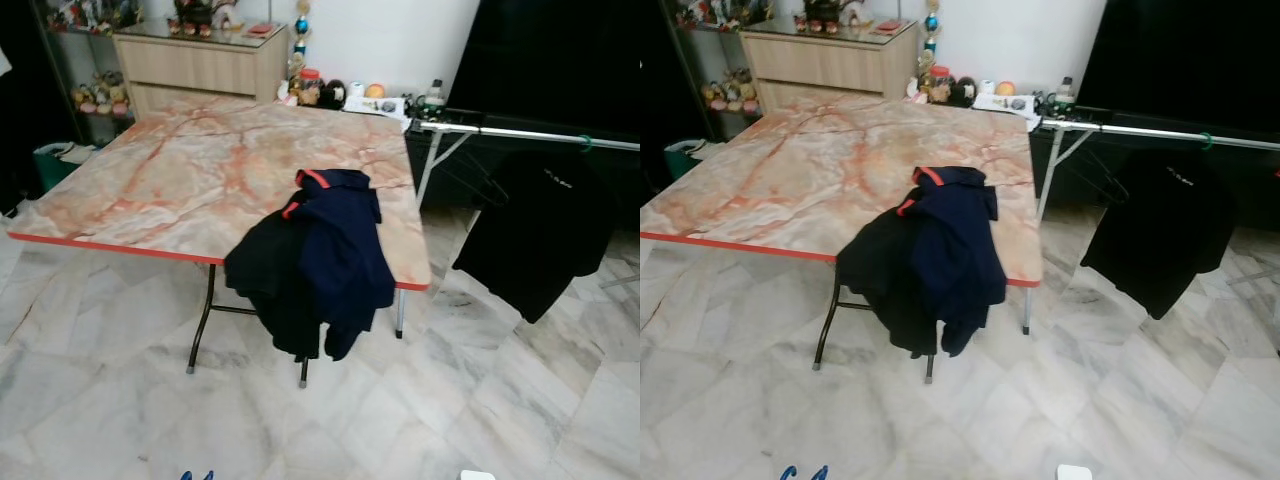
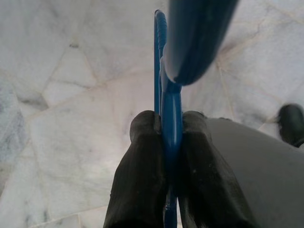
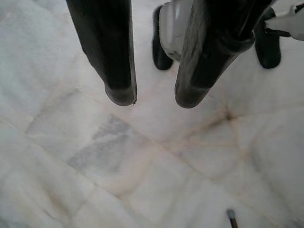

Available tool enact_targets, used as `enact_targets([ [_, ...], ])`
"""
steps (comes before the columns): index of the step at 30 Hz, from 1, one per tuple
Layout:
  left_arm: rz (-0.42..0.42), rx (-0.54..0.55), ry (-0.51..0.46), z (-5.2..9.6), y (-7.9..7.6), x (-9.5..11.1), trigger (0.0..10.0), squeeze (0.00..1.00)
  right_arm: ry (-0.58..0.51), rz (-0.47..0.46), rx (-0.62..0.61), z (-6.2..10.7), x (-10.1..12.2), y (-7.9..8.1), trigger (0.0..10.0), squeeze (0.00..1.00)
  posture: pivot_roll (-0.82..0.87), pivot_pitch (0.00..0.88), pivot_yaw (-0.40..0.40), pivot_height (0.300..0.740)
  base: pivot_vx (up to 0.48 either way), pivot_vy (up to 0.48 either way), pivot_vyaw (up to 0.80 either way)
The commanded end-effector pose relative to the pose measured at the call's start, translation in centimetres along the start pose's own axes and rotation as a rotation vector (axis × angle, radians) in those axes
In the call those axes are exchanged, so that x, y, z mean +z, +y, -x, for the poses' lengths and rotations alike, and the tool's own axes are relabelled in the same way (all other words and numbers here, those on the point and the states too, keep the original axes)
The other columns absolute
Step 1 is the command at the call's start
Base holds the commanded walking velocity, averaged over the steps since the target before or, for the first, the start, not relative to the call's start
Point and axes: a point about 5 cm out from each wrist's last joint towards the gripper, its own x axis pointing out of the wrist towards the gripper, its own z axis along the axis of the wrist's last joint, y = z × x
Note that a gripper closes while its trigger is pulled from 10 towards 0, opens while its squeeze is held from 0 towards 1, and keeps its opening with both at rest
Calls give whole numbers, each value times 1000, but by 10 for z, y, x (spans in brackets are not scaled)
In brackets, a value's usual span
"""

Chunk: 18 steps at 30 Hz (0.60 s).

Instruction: Hang hanger

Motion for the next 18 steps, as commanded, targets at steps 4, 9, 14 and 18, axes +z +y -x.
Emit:
enact_targets([
  [4, -19, -22, 12, 0, -4, -1, 10000, 0, 10, -6, -33, 3, -3, -18, 10000, 0, -49, 0, -14, 740, 0, -400, 0],
  [9, -27, -24, 15, 0, -2, -2, 10000, 0, 13, -10, -31, 3, -5, -17, 10000, 0, -53, 0, -5, 740, 0, -402, 0],
  [14, -34, -26, 20, 0, -2, -2, 10000, 0, 18, -7, -11, 1, -7, 0, 10000, 0, -57, 0, 0, 740, 0, -402, 0],
  [18, -35, -28, 19, 0, -1, -3, 10000, 0, 18, -13, -3, 1, -8, 11, 10000, 0, -61, 0, 5, 740, 0, -401, 0],
])
